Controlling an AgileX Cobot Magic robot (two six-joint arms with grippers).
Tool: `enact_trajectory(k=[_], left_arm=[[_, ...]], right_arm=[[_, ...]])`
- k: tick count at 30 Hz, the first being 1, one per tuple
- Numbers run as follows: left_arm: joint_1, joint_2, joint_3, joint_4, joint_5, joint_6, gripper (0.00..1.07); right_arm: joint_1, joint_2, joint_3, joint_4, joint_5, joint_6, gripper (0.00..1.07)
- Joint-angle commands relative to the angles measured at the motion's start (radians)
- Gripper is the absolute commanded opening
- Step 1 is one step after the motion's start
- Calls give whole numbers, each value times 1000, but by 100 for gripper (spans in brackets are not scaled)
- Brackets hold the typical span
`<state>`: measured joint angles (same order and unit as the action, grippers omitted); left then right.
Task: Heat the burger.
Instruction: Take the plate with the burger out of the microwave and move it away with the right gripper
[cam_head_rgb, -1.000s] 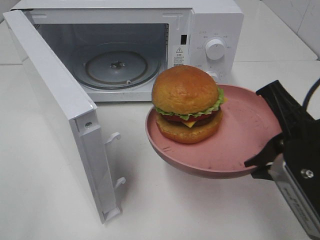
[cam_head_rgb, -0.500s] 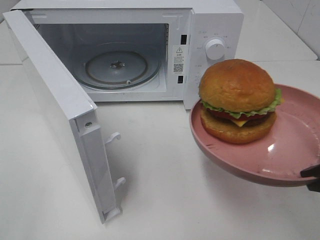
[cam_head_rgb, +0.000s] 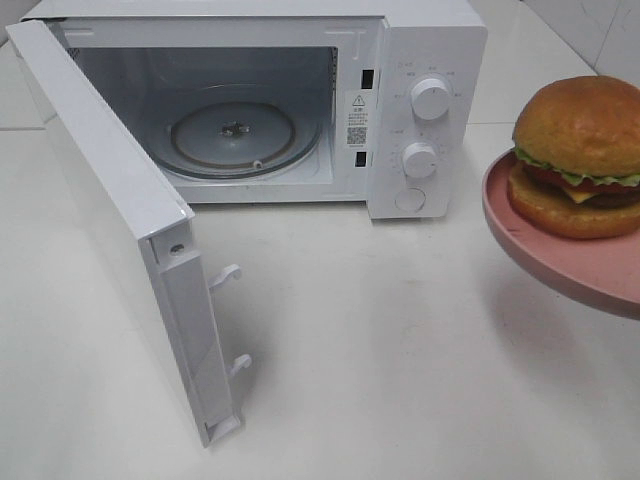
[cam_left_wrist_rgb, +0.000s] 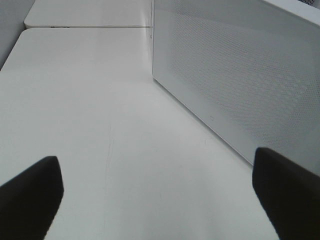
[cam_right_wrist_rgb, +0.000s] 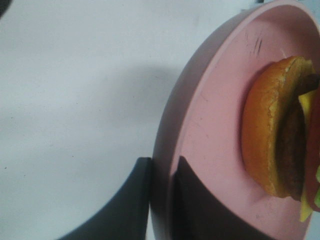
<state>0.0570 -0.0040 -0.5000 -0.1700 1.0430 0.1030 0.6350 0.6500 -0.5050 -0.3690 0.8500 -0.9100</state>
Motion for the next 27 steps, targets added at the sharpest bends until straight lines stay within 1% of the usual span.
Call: enact_trajectory(k=[1, 3, 5, 8, 9, 11, 13, 16, 18, 19, 20, 21, 23, 24, 25, 27], left_arm=[[-7, -22, 3, 0, -6, -4, 97], [-7, -22, 3, 0, -6, -4, 97], [-7, -22, 3, 0, -6, -4, 97], [-7, -22, 3, 0, -6, -4, 97], [-7, -22, 3, 0, -6, -4, 97], [-7, -22, 3, 0, -6, -4, 97], [-7, -22, 3, 0, -6, -4, 97], [-7, -22, 3, 0, -6, -4, 97], [-7, -22, 3, 0, -6, -4, 97], [-7, -22, 3, 0, -6, -4, 97], [-7, -22, 3, 0, -6, -4, 97], [-7, -22, 3, 0, -6, -4, 97], [-7, -22, 3, 0, -6, -4, 97], [-7, -22, 3, 0, -6, -4, 97], [-7, -22, 3, 0, -6, -4, 97], [-7, -22, 3, 0, -6, -4, 97]], right_arm=[[-4, -9, -7, -97, -54, 100, 0], [-4, -9, -7, -114, -54, 135, 0], [-4, -9, -7, -180, -33, 255, 0], [-4, -9, -7, -188, -28, 276, 0], [-4, -9, -7, -211, -21, 327, 0], [-4, -9, -7, -222, -18, 350, 0], [-4, 23, -7, -262, 23, 428, 0], [-4, 36, -7, -273, 33, 447, 0], [-4, 92, -7, -320, 48, 563, 0], [-4, 92, -7, -320, 48, 563, 0], [-4, 120, -7, -344, 50, 639, 0], [-4, 120, -7, -344, 50, 639, 0], [-4, 165, -7, -372, 51, 754, 1], [-4, 165, -7, -372, 51, 754, 1], [-4, 203, -7, -391, 50, 829, 1], [-4, 216, -7, -399, 52, 865, 1]])
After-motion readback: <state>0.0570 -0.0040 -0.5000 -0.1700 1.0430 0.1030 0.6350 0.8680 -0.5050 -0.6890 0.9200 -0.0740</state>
